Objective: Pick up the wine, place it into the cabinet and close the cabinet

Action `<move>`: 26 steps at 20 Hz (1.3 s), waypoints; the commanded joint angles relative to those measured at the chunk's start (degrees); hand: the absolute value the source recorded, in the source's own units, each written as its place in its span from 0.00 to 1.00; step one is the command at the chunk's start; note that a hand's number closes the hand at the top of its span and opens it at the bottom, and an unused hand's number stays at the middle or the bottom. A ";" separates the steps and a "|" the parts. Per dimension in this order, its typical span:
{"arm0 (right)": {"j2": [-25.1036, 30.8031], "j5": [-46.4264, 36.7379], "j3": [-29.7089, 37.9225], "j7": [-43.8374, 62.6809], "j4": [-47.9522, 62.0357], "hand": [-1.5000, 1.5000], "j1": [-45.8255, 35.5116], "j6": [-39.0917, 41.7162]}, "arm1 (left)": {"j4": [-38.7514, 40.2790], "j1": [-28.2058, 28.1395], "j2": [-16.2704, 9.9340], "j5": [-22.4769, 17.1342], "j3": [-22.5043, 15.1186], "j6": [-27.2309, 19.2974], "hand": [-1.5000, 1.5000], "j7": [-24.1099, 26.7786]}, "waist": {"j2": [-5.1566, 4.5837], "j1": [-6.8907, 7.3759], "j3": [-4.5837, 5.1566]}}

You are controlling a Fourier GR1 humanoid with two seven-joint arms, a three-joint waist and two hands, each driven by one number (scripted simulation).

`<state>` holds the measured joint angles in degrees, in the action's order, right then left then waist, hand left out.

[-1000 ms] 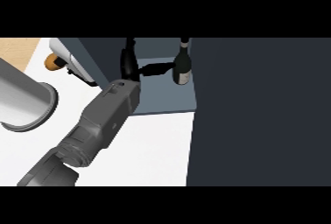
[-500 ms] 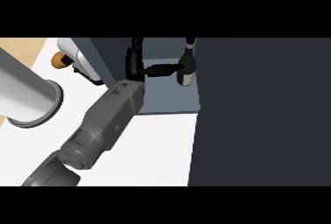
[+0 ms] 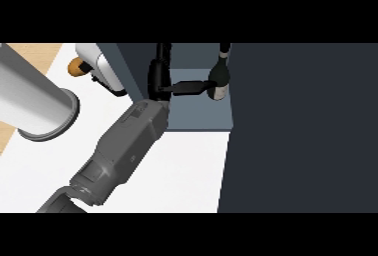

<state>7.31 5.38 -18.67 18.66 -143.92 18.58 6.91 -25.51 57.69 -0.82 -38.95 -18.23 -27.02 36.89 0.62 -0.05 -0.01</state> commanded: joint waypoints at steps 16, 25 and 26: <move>2.09 3.40 1.53 6.71 -12.39 0.00 1.01 -1.84 | -45.85 -30.22 -3.89 5.11 -12.96 -6.94 0.00 -10.77 | 0.27 1.19 0.01; 2.78 2.17 0.14 6.86 -12.44 0.00 0.79 -2.08 | -66.65 -45.77 -7.57 11.09 -21.99 -13.14 0.00 -12.39 | -0.07 0.40 0.00; 3.22 2.04 0.67 8.74 -12.40 0.00 -0.66 -2.29 | -65.34 -46.93 -6.79 10.29 -19.90 -11.20 0.00 -9.79 | -0.34 0.15 0.03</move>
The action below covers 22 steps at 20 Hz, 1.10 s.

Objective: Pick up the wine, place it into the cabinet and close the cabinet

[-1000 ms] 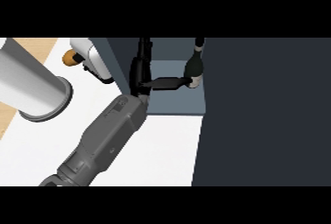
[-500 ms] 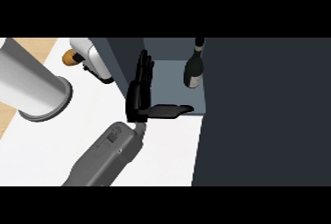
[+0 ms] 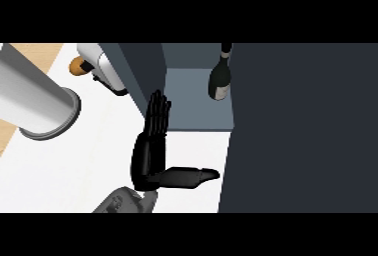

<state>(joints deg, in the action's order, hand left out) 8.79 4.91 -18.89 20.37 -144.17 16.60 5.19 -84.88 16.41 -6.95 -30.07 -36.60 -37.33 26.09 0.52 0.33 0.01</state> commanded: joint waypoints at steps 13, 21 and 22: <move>7.33 1.68 -19.36 7.15 -9.39 1.00 1.98 10.35 | -22.60 -23.37 -15.19 1.31 -0.61 2.70 0.00 2.86 | 0.00 0.38 0.10; 1.44 -3.54 -26.63 13.98 -7.64 1.00 -6.69 5.58 | -27.20 -29.81 -20.86 -2.42 5.98 7.69 0.00 5.01 | 0.03 0.78 0.31; 2.06 -2.96 -27.24 13.65 -7.66 1.00 -5.77 6.17 | -30.47 -32.30 -22.57 -2.99 6.56 8.14 0.00 4.91 | 0.16 0.81 0.22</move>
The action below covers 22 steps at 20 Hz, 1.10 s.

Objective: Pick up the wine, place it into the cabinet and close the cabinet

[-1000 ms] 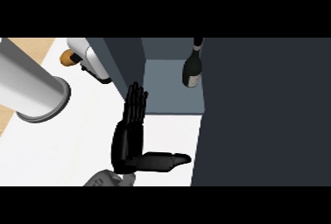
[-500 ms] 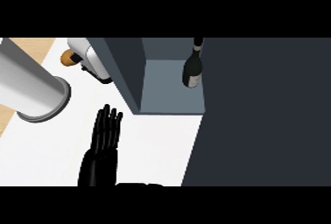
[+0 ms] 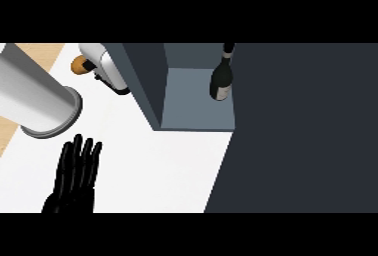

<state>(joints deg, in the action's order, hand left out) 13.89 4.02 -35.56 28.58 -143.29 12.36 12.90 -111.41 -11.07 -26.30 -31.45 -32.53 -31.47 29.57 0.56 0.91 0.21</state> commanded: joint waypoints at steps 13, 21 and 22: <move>-13.70 -4.58 -17.09 11.25 7.97 1.00 -23.88 -19.01 | -6.67 -14.26 -10.78 -10.92 14.25 15.33 0.00 4.53 | -0.06 2.34 0.15; -13.65 1.14 -11.19 11.71 21.26 1.00 -44.85 -31.84 | -5.69 -15.51 -14.65 -15.46 21.33 22.01 0.00 3.79 | -0.57 3.47 0.15; -13.68 2.77 -10.63 11.15 23.98 1.00 -47.05 -33.22 | -5.89 -16.14 -15.74 -17.11 23.31 24.04 0.00 3.60 | -0.58 3.29 0.08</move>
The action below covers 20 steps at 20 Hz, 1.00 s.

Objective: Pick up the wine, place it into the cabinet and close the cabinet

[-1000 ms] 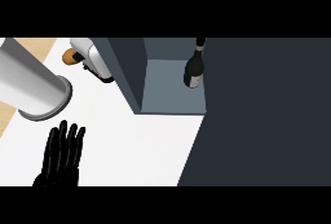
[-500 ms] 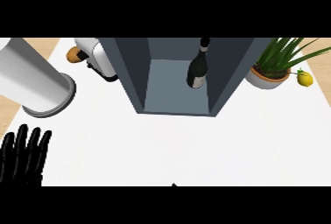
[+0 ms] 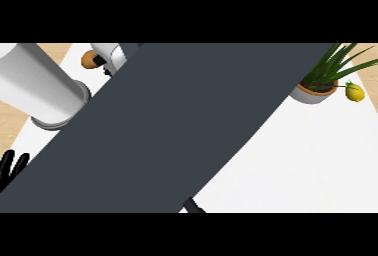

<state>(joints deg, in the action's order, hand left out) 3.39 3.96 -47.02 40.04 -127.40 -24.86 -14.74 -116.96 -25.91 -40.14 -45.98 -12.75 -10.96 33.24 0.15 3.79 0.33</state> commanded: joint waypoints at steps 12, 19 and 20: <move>-3.36 20.55 13.11 -6.60 40.48 1.00 -44.10 -9.78 | 4.01 -1.45 -3.51 -6.58 10.41 11.45 0.00 0.06 | -0.70 1.16 -0.08; -3.38 40.22 15.28 -5.60 51.21 1.00 -47.59 6.59 | 2.37 0.59 -5.26 -9.19 12.86 11.83 0.00 -3.08 | -1.65 2.36 -0.14; -3.38 42.08 16.08 -5.83 53.53 1.00 -47.66 9.53 | 2.55 0.22 -6.17 -10.24 13.96 13.12 0.00 -3.75 | -1.60 2.28 -0.16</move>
<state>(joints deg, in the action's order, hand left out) 0.09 36.81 -32.12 32.89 -79.29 -70.89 -14.09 -114.55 -26.02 -45.55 -55.33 0.12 0.65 30.19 -1.13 5.71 0.15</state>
